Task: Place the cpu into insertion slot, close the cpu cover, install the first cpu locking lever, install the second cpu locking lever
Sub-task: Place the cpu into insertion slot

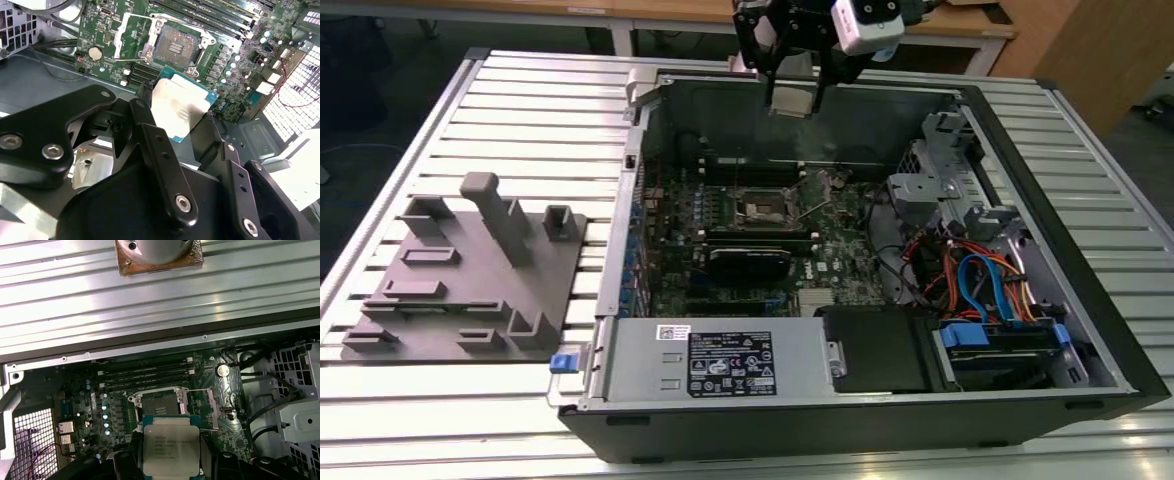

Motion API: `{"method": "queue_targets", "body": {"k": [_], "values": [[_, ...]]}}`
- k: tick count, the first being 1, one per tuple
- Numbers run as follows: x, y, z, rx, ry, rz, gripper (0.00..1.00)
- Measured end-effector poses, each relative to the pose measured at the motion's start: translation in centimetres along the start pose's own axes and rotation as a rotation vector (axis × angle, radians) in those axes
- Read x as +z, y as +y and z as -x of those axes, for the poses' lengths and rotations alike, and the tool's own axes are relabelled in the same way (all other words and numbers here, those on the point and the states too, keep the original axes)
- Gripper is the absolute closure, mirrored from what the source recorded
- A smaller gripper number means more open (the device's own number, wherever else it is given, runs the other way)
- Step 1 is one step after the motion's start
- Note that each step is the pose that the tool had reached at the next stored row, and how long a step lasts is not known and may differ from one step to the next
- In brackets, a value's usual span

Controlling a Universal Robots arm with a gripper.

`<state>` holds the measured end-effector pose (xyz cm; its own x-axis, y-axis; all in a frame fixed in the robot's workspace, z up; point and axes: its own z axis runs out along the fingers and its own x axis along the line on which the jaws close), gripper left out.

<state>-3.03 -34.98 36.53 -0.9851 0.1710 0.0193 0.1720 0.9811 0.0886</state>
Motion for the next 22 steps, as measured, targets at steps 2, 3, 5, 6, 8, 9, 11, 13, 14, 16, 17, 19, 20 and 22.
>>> {"method": "queue_targets", "body": {"k": [2,3,5,6,8,9,11,13,14,16,17,19,20,22], "values": [[0.0,0.0,0.0,0.0,0.0,0.0,0.46],[0.0,0.0,0.0,0.0,0.0,0.0001,0.46],[0.0,0.0,0.0,0.001,-0.0001,0.0001,0.46],[0.0,0.0,0.0,0.002,-0.0002,0.0001,0.46],[0.0,0.0,0.0,0.016,-0.0014,0.0003,0.46],[0.01,0.0,0.0,0.027,-0.0024,0.0005,0.46],[0.02,0.0,0.0,0.055,-0.005,0.001,0.46],[0.03,0.0,0.0,0.086,-0.0077,0.0015,0.46],[0.04,0.0,0.0,0.101,-0.009,0.0018,0.46],[0.05,0.0,0.0,0.12,-0.0106,0.0022,0.46],[0.05,0.0,0.0,0.122,-0.0108,0.0023,0.46],[0.05,0.0,0.0,0.122,-0.0109,0.0023,0.46],[0.05,0.0,0.0,0.122,-0.0109,0.0023,0.46],[0.05,0.0,0.0,0.122,-0.0109,0.0023,0.46]]}}
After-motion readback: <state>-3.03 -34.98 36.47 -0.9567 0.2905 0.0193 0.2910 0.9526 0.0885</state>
